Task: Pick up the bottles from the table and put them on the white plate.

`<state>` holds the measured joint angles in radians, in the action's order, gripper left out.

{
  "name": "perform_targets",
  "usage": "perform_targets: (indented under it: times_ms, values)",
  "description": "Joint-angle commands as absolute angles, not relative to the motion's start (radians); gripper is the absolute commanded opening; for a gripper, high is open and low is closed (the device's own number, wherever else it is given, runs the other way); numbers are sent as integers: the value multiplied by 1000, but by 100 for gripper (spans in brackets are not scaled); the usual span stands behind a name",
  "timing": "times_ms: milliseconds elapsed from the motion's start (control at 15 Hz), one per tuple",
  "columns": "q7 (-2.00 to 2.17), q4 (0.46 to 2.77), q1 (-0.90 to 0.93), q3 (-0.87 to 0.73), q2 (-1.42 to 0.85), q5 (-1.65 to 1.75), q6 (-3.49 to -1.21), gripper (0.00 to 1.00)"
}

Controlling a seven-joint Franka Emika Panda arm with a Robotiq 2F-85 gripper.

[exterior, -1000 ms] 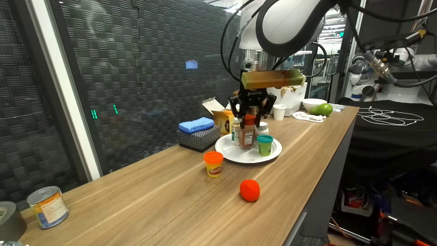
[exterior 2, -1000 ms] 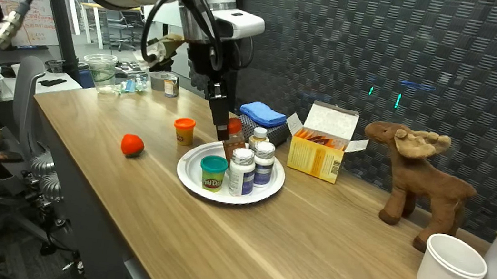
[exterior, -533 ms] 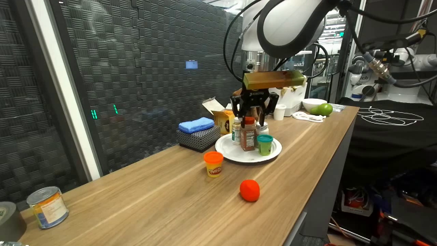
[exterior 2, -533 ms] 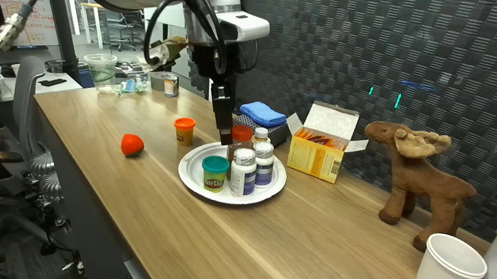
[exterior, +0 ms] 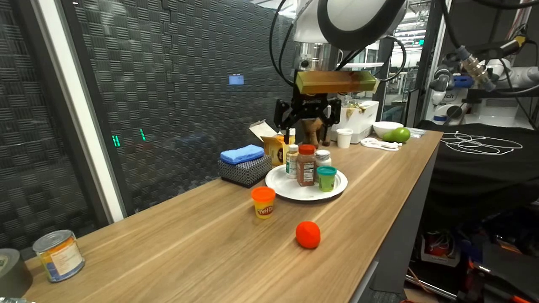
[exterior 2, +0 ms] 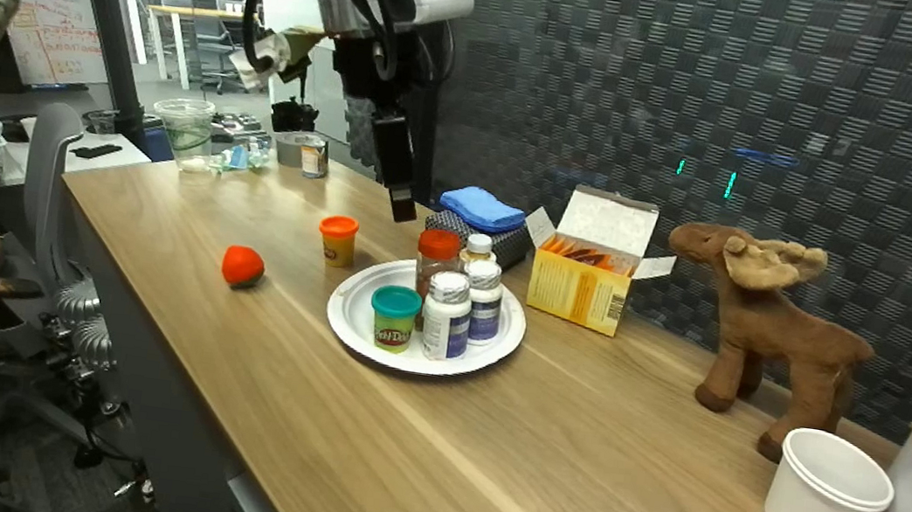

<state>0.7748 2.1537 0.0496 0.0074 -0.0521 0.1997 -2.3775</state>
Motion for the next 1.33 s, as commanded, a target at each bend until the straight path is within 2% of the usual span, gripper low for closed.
perform_targets:
  times_ms: [0,533,1267]
  values:
    - [754,2179,81,44,2,200,-2344,100]
    - [682,2190,130,110,-81,146,-2386,100]
    - [615,2171,168,105,-190,109,-2536,100]
